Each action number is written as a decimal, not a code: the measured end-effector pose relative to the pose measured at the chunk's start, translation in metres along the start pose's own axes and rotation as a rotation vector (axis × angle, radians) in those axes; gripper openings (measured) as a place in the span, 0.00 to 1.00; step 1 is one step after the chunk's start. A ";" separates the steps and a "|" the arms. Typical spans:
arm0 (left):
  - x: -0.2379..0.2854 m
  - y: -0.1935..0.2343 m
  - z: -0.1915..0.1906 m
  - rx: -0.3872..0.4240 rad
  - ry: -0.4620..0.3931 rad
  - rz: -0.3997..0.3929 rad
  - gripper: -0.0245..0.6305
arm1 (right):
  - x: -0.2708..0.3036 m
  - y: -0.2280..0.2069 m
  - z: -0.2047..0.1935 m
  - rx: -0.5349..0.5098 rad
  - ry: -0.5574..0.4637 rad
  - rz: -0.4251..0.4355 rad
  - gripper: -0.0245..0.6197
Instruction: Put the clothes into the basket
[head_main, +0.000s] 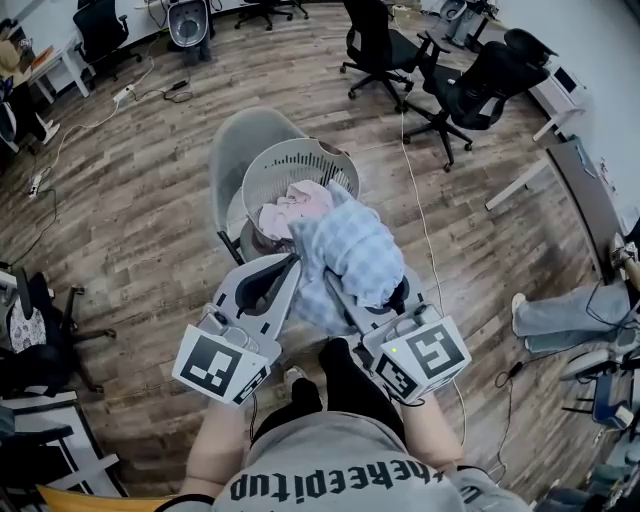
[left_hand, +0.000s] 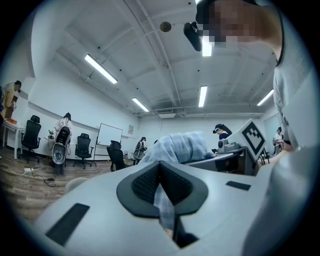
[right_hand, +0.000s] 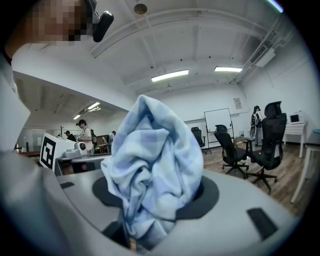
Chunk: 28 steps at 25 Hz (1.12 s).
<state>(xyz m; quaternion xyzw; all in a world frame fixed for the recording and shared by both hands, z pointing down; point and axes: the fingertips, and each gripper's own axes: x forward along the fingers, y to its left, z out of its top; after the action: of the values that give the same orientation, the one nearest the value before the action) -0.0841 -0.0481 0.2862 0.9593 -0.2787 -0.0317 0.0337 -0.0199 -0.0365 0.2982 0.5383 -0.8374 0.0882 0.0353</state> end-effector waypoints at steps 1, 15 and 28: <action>0.002 0.001 -0.001 0.000 0.001 0.001 0.06 | 0.001 -0.002 0.000 0.001 0.000 -0.001 0.42; 0.050 0.025 0.001 -0.001 0.001 0.061 0.06 | 0.033 -0.047 0.013 0.001 -0.003 0.055 0.42; 0.107 0.054 0.000 -0.001 0.001 0.167 0.06 | 0.075 -0.104 0.031 -0.014 0.003 0.150 0.42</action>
<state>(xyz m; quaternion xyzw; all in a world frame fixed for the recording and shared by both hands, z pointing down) -0.0225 -0.1517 0.2859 0.9327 -0.3577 -0.0285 0.0367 0.0448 -0.1514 0.2907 0.4738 -0.8758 0.0858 0.0336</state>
